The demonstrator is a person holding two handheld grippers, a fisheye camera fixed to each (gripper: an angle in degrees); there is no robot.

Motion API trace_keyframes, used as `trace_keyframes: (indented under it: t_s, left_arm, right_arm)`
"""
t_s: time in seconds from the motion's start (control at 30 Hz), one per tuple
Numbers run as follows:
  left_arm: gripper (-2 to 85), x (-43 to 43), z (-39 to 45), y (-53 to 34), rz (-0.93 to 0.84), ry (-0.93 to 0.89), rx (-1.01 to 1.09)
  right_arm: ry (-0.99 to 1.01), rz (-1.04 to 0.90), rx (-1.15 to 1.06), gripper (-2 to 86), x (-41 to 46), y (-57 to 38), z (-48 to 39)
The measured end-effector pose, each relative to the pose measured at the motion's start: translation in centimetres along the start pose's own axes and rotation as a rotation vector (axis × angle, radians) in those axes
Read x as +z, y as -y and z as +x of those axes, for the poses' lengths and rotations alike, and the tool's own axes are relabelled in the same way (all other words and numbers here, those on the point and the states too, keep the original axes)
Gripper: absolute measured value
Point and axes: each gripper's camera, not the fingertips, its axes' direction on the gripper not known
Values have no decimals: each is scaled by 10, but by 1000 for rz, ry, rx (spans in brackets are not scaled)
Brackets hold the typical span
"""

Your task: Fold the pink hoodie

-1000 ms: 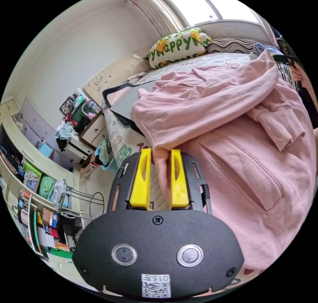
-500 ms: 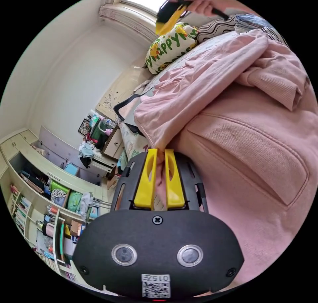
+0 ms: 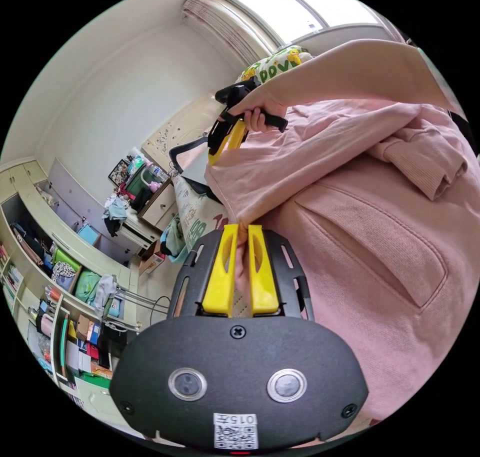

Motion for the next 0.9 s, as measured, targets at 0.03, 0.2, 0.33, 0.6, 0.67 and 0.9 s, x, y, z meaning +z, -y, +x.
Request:
trace_keyframes:
  t_s: [0.03,0.2,0.33,0.6,0.67,0.9]
  left_arm:
    - [16,-1,-2,1,-5,0,1]
    - [13,-5,-10,5,-29,-20,4]
    - [11,-5,-18,6,-49,-33,-4]
    - [13,-10,-29,9,-46,-34,-10]
    - [14,-11,-31,10,-47,-33,-10]
    - [14,-14,-36,13,-51,-20,-16]
  right_arm:
    - [-6,25,-17,84,-1,5,-1]
    - [-158,79,-134,52,-4,26,-26]
    - [-146,89,-117,79,3,41,-19]
    - [153,131,-44,82,10,55,16]
    - [127,147,-25,76,13,57,20]
    - [-234,130,-54,54,34,68,-4]
